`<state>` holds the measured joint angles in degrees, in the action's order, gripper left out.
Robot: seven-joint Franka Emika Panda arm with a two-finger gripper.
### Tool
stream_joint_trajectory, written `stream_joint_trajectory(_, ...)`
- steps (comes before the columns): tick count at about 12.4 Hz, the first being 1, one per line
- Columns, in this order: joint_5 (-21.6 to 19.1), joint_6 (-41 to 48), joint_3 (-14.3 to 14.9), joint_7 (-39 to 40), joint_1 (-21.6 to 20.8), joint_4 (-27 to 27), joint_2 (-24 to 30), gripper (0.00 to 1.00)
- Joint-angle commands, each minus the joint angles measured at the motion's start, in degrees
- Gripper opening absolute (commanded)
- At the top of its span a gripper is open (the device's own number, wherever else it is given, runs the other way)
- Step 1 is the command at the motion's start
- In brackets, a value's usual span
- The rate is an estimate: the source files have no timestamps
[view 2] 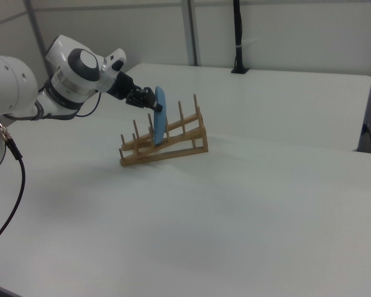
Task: Pick plate from plate rack
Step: 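Lower the gripper onto the plate rim and close it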
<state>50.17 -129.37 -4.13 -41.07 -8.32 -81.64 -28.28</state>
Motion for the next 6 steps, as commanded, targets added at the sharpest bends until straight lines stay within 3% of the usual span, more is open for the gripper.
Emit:
stream_joint_trajectory(1, 1.16, -1.5, 0.62, 0.63, -0.2, 0.78, -0.11, 0.0)
stream_joint_trajectory(6, 0.72, -0.63, 0.71, 4.77, 0.32, 0.6, 5.51, 0.0)
